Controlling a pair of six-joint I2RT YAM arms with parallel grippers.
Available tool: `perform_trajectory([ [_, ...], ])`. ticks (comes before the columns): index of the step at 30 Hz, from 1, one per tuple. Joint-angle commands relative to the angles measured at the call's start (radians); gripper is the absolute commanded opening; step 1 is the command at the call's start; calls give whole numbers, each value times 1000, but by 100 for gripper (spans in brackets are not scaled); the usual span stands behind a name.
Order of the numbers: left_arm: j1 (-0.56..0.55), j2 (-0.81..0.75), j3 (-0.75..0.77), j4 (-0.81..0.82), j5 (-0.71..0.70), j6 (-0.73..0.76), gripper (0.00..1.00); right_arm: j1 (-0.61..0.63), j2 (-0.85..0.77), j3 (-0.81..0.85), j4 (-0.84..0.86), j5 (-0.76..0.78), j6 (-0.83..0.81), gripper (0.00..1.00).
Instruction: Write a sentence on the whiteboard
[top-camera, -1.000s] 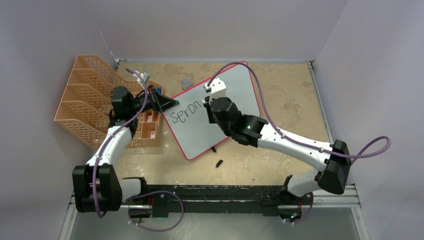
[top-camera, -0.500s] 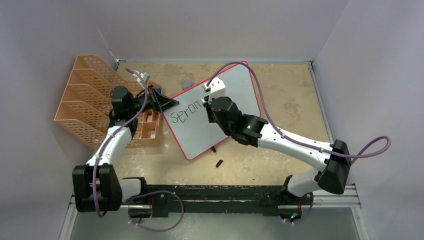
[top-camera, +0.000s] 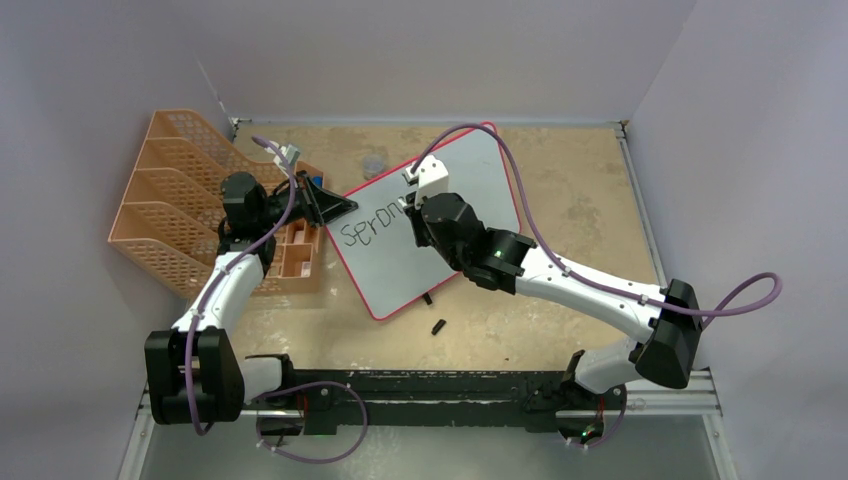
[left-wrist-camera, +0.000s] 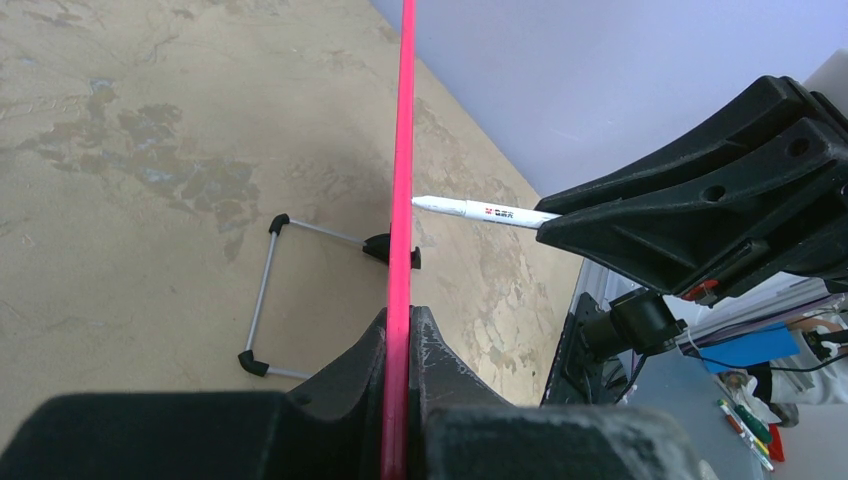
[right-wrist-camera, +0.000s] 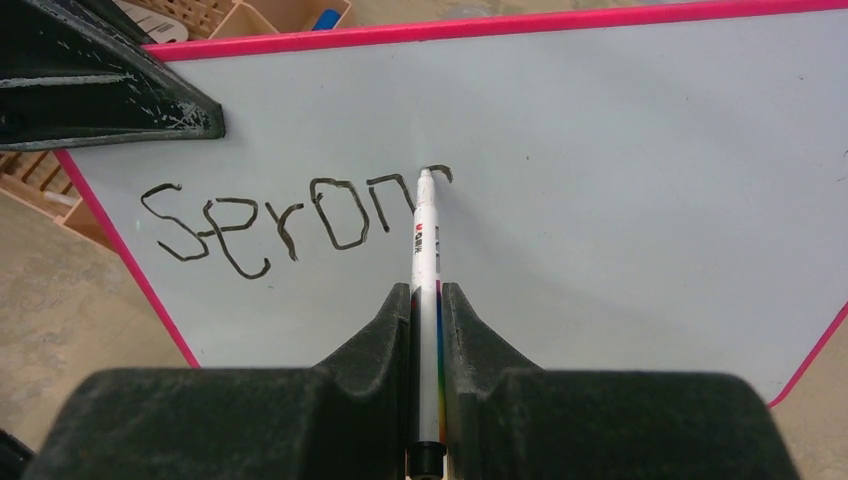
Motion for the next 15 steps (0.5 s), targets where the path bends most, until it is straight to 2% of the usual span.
perform_trajectory([
  [1, -18, 5, 12, 1, 53, 33, 0, -2, -2, 24, 10, -37, -3, 0],
  [15, -18, 4, 12, -1, 53, 35, 0, -2, -9, -3, -61, -26, 22, 0],
])
